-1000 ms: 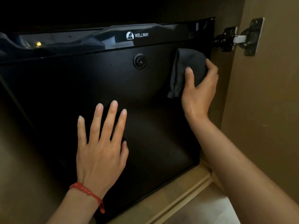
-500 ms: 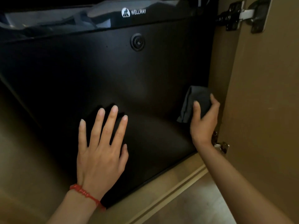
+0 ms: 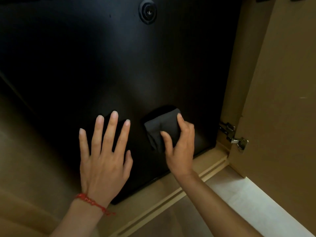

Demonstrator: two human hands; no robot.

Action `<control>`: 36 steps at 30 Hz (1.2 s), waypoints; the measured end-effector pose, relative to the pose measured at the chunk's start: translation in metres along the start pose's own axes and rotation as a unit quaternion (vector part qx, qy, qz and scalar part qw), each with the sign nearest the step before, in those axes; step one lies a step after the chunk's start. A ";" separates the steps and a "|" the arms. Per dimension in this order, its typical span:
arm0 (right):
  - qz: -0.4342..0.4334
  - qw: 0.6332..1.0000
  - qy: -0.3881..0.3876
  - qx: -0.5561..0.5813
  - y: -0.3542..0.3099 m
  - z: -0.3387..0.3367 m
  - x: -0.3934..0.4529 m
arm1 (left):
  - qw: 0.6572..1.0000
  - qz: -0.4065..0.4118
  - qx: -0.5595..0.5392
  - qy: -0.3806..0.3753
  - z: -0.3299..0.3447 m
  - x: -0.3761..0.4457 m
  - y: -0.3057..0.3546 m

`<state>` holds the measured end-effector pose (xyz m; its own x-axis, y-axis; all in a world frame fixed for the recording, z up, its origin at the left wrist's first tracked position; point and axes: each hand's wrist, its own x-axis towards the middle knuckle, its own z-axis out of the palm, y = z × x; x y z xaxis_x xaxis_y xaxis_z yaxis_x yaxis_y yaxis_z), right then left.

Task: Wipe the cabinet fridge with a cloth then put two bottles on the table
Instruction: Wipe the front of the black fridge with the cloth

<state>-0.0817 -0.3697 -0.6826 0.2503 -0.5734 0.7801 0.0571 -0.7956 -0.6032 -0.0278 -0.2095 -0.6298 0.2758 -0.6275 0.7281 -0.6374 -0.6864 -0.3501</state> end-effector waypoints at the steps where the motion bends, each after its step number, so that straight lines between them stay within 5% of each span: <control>1: 0.000 1.000 -0.005 0.003 0.003 -0.002 0.001 | 1.000 -0.001 -0.003 0.001 0.000 -0.002 0.000; 8: 0.250 0.966 0.061 0.014 0.046 -0.016 -0.006 | 0.999 -0.004 -0.013 -0.033 0.002 -0.029 -0.005; 13: 0.309 0.944 0.113 0.029 0.035 -0.002 -0.013 | 0.999 -0.007 -0.014 -0.046 0.002 -0.030 -0.012; 29: 0.061 0.998 -0.006 0.026 -0.037 0.007 -0.006 | 0.996 -0.022 -0.066 -0.049 -0.006 -0.035 -0.017; 36: 0.075 0.995 -0.017 0.065 -0.050 -0.013 0.023 | 0.994 -0.028 -0.087 -0.062 -0.013 -0.034 -0.013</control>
<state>-0.0912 -0.3453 -0.6323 0.2979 -0.6748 0.6752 0.1401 -0.6688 -0.7302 -0.0389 -0.1745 -0.6424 0.3947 -0.6378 0.6613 -0.7297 -0.6550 -0.1961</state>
